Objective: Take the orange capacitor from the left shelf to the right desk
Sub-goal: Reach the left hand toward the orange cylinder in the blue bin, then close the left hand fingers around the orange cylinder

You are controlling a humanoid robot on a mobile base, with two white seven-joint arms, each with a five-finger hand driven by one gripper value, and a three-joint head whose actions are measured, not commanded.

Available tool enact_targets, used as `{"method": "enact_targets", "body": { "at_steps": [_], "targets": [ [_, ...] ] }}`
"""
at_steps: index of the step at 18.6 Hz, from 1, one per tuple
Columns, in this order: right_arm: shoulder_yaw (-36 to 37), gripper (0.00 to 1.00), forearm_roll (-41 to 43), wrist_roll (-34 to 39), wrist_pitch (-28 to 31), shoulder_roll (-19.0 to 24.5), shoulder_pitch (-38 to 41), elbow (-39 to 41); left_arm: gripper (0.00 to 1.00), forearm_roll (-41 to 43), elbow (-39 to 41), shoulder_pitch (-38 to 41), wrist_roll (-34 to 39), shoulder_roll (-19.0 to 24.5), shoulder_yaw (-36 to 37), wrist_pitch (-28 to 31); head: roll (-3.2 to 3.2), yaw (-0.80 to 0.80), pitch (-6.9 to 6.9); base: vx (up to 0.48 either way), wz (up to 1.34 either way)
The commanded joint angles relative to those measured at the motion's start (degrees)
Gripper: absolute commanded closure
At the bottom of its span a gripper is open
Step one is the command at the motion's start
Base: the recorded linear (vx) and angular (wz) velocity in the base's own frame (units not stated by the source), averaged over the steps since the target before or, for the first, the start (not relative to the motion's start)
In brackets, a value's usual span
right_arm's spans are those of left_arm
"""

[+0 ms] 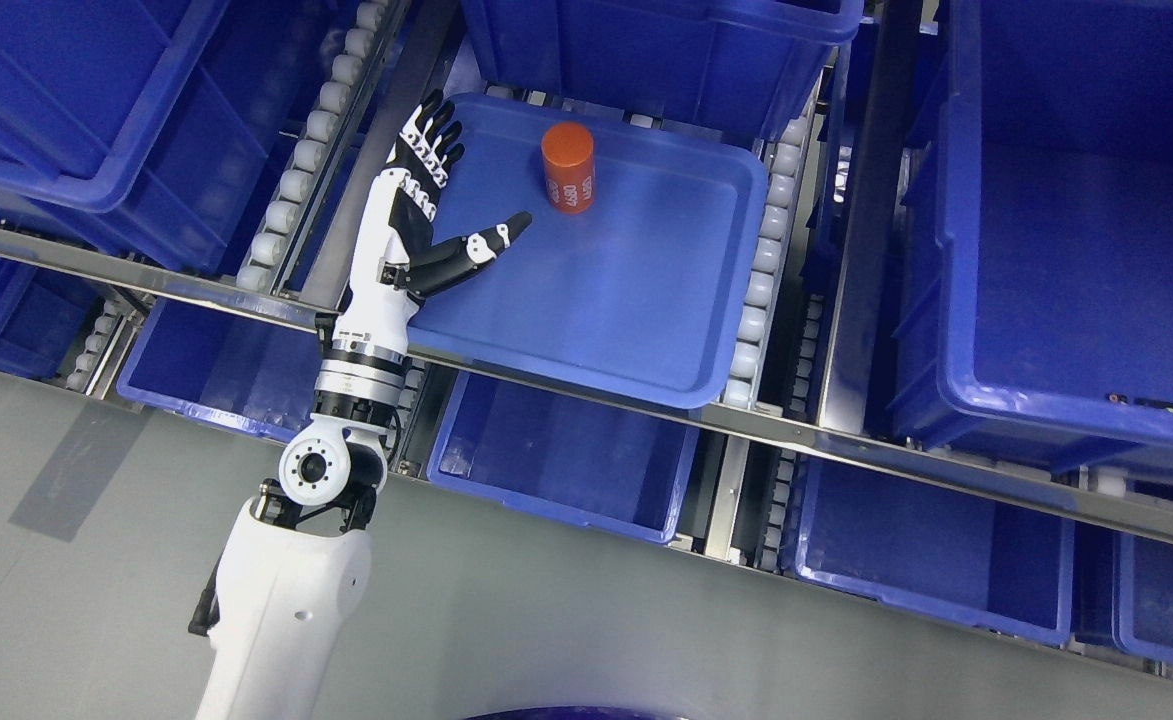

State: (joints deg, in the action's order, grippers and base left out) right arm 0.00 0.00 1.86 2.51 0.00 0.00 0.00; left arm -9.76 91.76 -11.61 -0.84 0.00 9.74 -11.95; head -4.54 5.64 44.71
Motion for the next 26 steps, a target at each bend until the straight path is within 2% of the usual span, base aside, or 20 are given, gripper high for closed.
{"method": "enact_targets", "body": {
  "at_steps": [1, 6, 8, 10, 12, 14, 18, 26],
  "targets": [
    [0.61, 0.00, 0.00, -0.01, 0.04, -1.00, 0.09, 1.93, 0.00, 0.01, 1.67, 2.38, -0.74, 1.00, 0.20, -0.97, 0.00, 0.00, 0.00, 0.094, 0.00],
    [0.61, 0.00, 0.00, -0.01, 0.04, -1.00, 0.09, 1.93, 0.00, 0.79, 0.62, 1.51, -1.01, 2.19, 0.80, 0.08, 0.00, 0.00, 0.00, 0.080, 0.00],
    [0.61, 0.00, 0.00, -0.01, 0.04, -1.00, 0.09, 1.93, 0.00, 3.16, -2.09, -1.64, -2.49, 3.34, 1.42, 2.01, 0.00, 0.00, 0.00, 0.043, 0.00],
    [0.61, 0.00, 0.00, -0.01, -0.05, -1.00, 0.09, 1.93, 0.01, 4.75, -4.30, -5.33, -6.88, 3.43, 2.39, 7.43, 0.00, 0.00, 0.00, 0.027, 0.00],
    [0.61, 0.00, 0.00, -0.01, 0.04, -1.00, 0.09, 1.93, 0.02, 4.75, -4.39, -8.94, -7.69, 3.08, 2.30, 14.81, 0.00, 0.00, 0.00, 0.010, 0.00],
    [0.61, 0.00, 0.00, -0.01, 0.04, -1.00, 0.09, 1.93, 0.02, 4.93, -4.91, -11.49, -7.69, 2.99, 2.30, 19.05, 0.00, 0.00, 0.00, 0.000, 0.00],
    [0.61, 0.00, 0.00, -0.01, 0.04, -1.00, 0.09, 1.93, 0.02, 6.16, -6.85, -14.14, -7.95, 2.29, 2.65, 19.68, 0.00, 0.00, 0.00, 0.000, 0.00],
    [0.61, 0.00, 0.00, -0.01, -0.05, -1.00, 0.09, 1.93, 0.04, 6.16, -7.91, -14.32, -9.27, 2.02, 7.75, 19.77, 0.00, 0.00, 0.00, 0.000, 0.00]
  ]
}}
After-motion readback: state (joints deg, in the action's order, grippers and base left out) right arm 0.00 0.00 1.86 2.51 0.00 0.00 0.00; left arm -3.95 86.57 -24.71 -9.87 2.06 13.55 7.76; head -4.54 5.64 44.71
